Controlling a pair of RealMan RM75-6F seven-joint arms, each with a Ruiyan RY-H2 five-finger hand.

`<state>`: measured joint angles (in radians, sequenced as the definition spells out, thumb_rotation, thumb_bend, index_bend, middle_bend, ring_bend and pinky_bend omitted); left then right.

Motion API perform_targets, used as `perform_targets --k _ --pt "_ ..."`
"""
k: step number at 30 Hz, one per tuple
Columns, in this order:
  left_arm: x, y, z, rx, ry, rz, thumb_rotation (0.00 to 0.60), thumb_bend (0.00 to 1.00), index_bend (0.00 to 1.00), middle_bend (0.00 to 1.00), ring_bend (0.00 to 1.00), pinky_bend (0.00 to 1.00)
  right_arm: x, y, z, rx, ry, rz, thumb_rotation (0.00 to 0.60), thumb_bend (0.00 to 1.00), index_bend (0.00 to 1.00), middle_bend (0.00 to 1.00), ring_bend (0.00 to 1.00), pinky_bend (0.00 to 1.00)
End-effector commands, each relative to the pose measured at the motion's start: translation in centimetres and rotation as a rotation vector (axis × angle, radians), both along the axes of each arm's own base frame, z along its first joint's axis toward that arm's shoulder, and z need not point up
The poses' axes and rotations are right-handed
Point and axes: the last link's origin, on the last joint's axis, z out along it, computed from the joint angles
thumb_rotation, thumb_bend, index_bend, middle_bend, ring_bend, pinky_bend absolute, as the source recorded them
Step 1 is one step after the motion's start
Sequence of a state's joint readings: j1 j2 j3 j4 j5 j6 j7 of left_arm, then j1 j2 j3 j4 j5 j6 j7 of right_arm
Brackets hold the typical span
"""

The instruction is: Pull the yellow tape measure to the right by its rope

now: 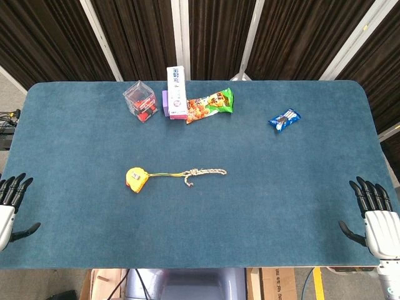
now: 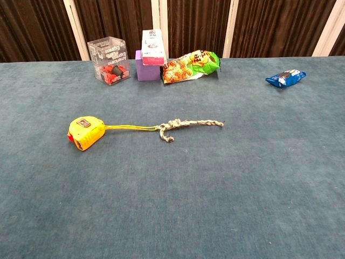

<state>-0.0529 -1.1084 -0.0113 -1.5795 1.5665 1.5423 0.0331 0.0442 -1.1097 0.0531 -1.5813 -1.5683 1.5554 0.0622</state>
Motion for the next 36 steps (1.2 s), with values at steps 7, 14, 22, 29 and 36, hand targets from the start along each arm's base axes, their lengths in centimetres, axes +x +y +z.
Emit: perform_targets --k 7,14,22,29,36 --pt "0.0 0.0 0.0 0.000 -0.002 0.002 0.600 0.00 0.00 0.00 0.00 0.00 0.0 0.0 0.0 0.000 0.001 -0.003 0.600 0.27 0.00 0.00 0.00 0.00" --pt "0.0 0.0 0.1 0.007 -0.005 -0.002 0.600 0.00 0.00 0.00 0.00 0.00 0.6 -0.2 -0.1 0.002 -0.036 0.015 0.600 0.27 0.00 0.00 0.00 0.00" --pt "0.0 0.1 0.1 0.007 -0.012 0.003 0.600 0.00 0.00 0.00 0.00 0.00 3.1 -2.7 -0.8 0.011 -0.128 0.061 0.600 0.27 0.00 0.00 0.00 0.00" --pt "0.0 0.2 0.0 0.002 -0.018 0.006 0.600 0.00 0.00 0.00 0.00 0.00 7.3 -7.1 -2.8 0.063 -0.158 0.103 0.600 0.27 0.05 0.00 0.00 0.00" --pt "-0.1 0.2 0.1 -0.003 -0.028 0.012 0.600 0.00 0.00 0.00 0.00 0.00 11.8 -11.9 -6.2 0.126 -0.172 0.123 0.600 0.26 0.27 0.00 0.00 0.00"
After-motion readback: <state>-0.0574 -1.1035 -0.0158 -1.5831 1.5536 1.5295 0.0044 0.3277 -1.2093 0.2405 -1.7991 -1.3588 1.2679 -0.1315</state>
